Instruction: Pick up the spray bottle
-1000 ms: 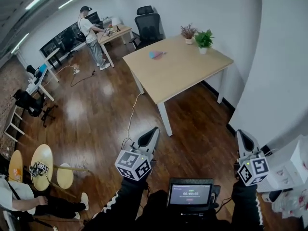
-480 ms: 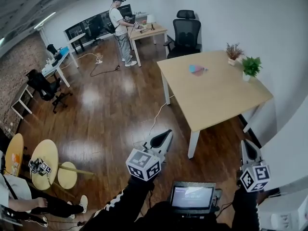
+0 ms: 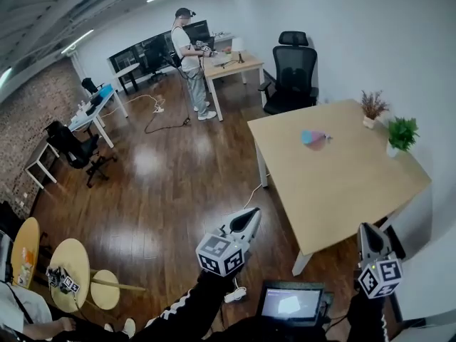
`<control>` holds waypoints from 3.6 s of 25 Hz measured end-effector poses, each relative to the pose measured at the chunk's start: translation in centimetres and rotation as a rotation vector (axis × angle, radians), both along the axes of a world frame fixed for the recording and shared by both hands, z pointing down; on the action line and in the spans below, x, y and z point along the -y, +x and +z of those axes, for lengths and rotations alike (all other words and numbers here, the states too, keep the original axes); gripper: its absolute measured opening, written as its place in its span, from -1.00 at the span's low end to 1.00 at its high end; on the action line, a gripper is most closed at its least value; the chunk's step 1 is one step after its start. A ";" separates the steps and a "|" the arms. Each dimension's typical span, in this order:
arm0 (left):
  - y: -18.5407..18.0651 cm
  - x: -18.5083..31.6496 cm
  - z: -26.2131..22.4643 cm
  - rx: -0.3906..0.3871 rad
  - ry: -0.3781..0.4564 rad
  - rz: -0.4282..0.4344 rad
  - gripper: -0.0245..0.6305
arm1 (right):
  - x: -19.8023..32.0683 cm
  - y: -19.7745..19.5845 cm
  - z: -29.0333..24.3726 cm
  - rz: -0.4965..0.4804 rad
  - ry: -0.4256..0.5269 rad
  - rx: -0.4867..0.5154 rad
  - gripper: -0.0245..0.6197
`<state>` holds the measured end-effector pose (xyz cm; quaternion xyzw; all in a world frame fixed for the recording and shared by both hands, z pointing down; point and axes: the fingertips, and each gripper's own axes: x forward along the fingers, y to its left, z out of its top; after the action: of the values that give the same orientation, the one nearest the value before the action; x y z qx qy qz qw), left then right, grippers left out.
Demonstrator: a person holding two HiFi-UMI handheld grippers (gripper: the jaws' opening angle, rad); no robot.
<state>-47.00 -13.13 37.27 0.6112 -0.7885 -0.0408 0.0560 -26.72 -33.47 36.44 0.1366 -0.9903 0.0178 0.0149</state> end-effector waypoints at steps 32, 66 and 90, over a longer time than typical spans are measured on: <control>-54.6 57.0 3.9 -0.057 -0.200 0.544 -0.89 | 43.2 -50.4 3.0 0.373 -0.087 -0.022 -0.90; -65.1 96.5 28.0 -0.026 -1.022 0.814 0.23 | 74.4 -64.5 24.3 0.657 -0.458 -0.342 -0.79; -60.9 101.7 39.8 -0.085 -1.298 0.783 0.24 | 78.8 -62.2 30.6 0.596 -0.529 -0.278 -0.79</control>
<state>-107.94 -114.85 77.04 0.6889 -0.3769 0.4305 0.4451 -88.91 -112.23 67.01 0.4095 -0.8575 0.2562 0.1772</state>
